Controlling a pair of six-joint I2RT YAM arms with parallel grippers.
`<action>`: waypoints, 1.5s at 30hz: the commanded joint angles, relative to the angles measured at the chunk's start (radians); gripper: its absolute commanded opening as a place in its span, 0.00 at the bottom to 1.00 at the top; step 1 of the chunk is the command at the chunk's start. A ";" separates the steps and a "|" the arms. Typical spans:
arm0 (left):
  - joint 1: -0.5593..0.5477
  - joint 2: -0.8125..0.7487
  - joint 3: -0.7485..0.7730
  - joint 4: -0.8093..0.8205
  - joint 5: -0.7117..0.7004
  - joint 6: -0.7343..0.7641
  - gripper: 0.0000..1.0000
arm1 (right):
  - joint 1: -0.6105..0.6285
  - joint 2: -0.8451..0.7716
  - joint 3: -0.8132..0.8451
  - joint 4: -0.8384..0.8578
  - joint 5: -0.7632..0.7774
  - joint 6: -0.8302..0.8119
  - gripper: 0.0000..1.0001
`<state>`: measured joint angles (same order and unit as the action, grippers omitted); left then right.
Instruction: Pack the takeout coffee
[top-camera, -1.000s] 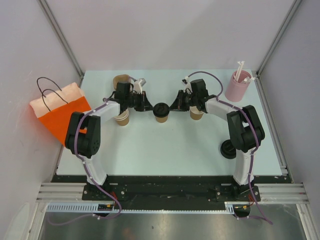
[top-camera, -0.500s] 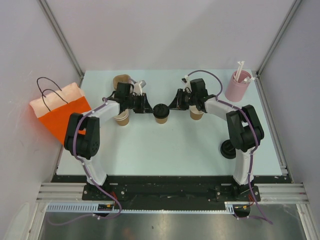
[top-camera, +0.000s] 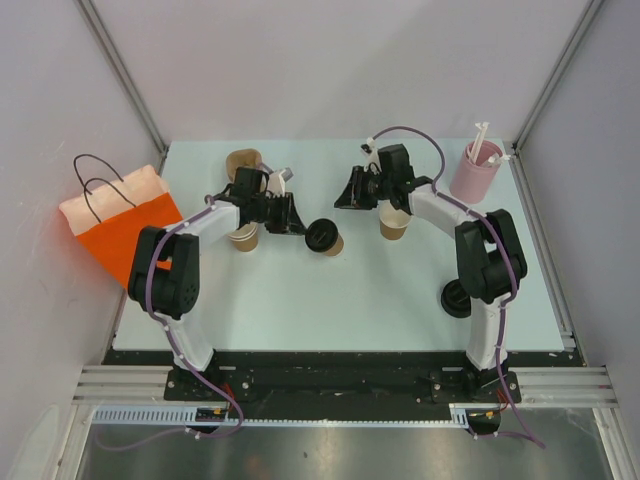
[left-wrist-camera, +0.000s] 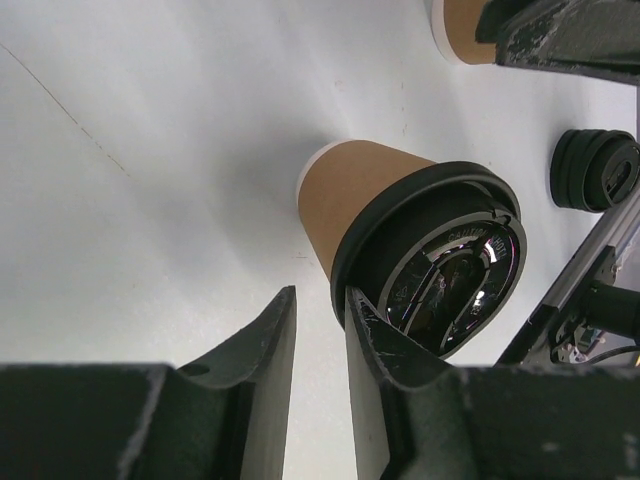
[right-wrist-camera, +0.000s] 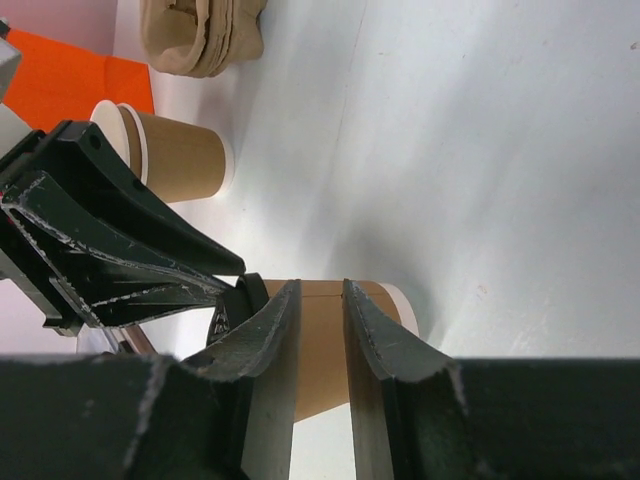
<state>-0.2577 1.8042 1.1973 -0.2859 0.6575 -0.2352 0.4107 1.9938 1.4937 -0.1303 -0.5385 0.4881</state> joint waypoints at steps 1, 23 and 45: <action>-0.003 -0.039 0.036 -0.024 0.017 0.013 0.31 | -0.009 0.029 0.043 -0.043 0.017 -0.020 0.28; -0.041 -0.051 0.122 -0.035 0.001 0.002 0.34 | -0.053 -0.050 0.020 -0.115 0.080 -0.048 0.35; -0.048 0.060 0.229 -0.048 -0.018 0.030 0.35 | 0.030 -0.245 -0.164 -0.282 0.011 -0.132 0.47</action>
<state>-0.2989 1.8530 1.4010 -0.3382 0.6476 -0.2272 0.4416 1.7741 1.3422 -0.4088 -0.5041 0.3565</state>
